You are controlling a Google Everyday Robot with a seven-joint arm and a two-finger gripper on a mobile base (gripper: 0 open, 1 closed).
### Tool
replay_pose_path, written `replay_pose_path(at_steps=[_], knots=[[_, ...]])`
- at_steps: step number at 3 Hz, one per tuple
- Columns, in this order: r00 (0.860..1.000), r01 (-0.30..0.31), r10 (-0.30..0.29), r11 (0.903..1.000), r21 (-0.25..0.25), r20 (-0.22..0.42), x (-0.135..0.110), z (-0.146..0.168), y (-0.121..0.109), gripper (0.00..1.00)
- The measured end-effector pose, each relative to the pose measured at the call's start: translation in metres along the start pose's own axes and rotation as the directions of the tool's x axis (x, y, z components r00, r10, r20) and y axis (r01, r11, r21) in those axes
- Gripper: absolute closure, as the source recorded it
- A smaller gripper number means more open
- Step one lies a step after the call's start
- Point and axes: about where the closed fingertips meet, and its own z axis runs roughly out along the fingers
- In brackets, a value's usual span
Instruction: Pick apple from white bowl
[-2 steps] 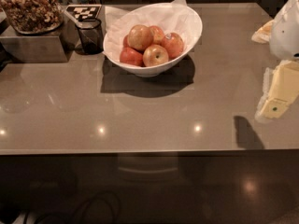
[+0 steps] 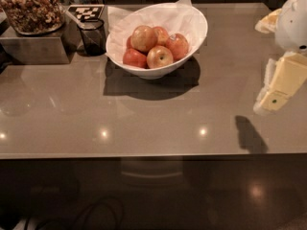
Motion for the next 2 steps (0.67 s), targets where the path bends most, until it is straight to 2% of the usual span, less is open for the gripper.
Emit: replay_pose_path(at_steps=[1,2], knots=[[0.982,-0.012,0.003,0.9988,0.048,0.187,-0.021,-0.008,-0.034,0.00],[0.945,-0.025,0.014,0.9993,0.027,0.328,-0.051,-0.007,-0.073,0.00]])
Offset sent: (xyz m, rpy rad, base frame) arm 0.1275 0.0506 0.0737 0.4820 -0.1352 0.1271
